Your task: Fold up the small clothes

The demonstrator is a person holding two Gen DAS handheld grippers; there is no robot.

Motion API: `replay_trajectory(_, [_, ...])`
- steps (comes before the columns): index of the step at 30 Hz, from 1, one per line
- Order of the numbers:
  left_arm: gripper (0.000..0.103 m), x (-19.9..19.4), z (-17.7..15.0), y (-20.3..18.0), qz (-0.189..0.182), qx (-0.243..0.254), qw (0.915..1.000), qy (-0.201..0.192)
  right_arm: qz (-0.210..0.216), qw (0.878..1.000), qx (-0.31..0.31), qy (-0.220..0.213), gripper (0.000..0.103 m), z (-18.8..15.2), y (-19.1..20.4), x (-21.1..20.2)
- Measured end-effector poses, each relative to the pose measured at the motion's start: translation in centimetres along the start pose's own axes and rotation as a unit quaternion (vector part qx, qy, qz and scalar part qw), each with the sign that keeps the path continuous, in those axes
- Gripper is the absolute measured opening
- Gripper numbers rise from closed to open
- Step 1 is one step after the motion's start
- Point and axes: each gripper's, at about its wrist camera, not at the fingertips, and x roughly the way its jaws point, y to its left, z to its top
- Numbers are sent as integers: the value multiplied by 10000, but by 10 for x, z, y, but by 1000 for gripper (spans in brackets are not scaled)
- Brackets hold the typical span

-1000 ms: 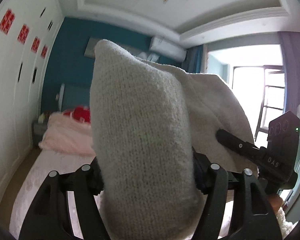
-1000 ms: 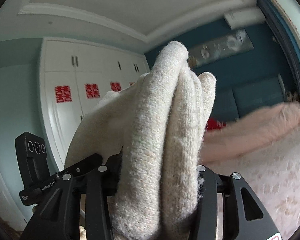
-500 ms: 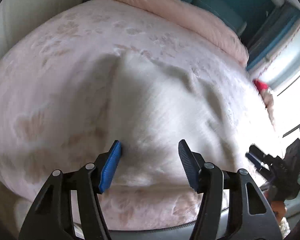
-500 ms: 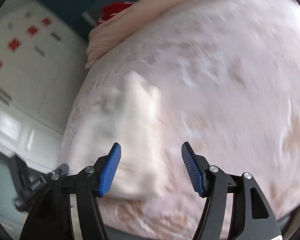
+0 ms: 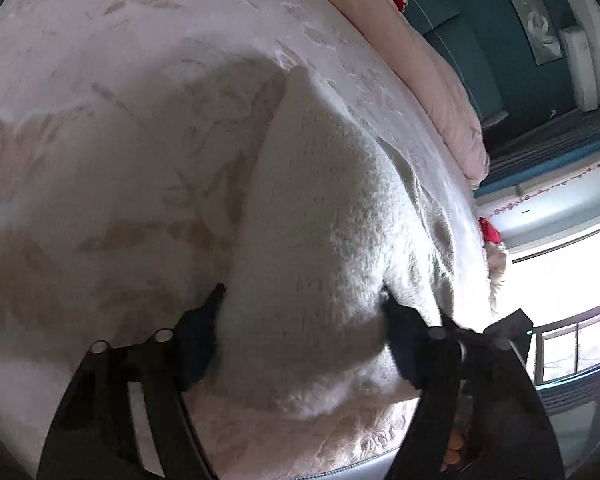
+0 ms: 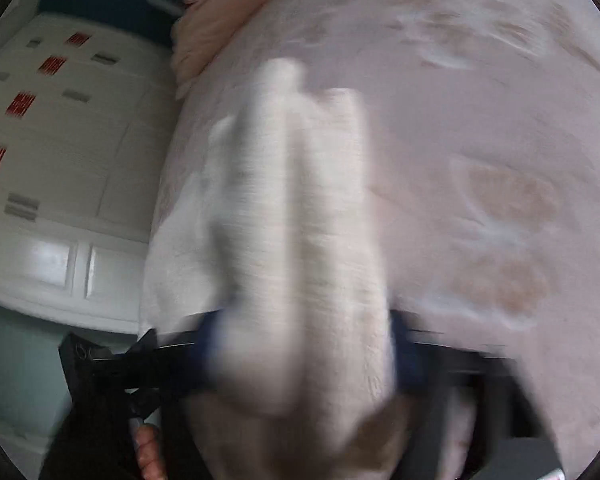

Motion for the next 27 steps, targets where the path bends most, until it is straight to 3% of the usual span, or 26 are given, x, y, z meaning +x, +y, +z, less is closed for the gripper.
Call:
replay_trajectory(1, [53, -4, 3, -13, 73, 249, 9996, -78, -123, 9997, -181, -82, 37, 4, 13, -3])
replay_trajectory(3, [47, -17, 7, -36, 34, 631, 9976, -270, -70, 9966, -708, -409, 33, 14, 44, -23])
replay_trajectory(6, [45, -43, 18, -69, -242, 1120, 9909, -701, -95, 9841, -1440, -1039, 32, 22, 92, -67])
replay_trajectory(9, [48, -50, 22, -84, -451, 1420, 9854, -820, -192, 9755, -1717, -1359, 38, 22, 100, -92])
replay_trajectory(12, [58, -14, 10, -75, 211, 1639, 9838, -701, -728, 9840, -1371, -873, 47, 28, 50, -53])
replay_trajectory(14, [53, 16, -1, -60, 915, 1531, 9832, -390, -1506, 9831, -946, -431, 44, 26, 14, -34])
replay_trajectory(16, [55, 4, -8, -54, 680, 1345, 9871, -549, -1113, 9875, -689, -875, 44, 13, 7, -57])
replay_trajectory(19, [55, -25, -15, -68, 993, 1711, 9762, -885, -1075, 9754, -1336, -1386, 33, -9, 51, -96])
replay_trajectory(23, [55, -25, -23, -80, 1403, 2109, 9635, -866, -1342, 9659, -2000, -955, 21, -28, 81, -74])
replay_trajectory(25, [56, -7, -28, -80, 1833, 2197, 9562, -619, -1918, 9616, -1921, -412, 10, -33, 54, -35])
replay_trajectory(26, [56, 4, -31, -74, 1932, 2196, 9553, -437, -2077, 9616, -1790, -124, 5, -35, 36, -17])
replay_trajectory(27, [56, 13, -31, -74, 1987, 2183, 9549, -326, -2024, 9645, -1691, -118, 4, -39, 27, -13])
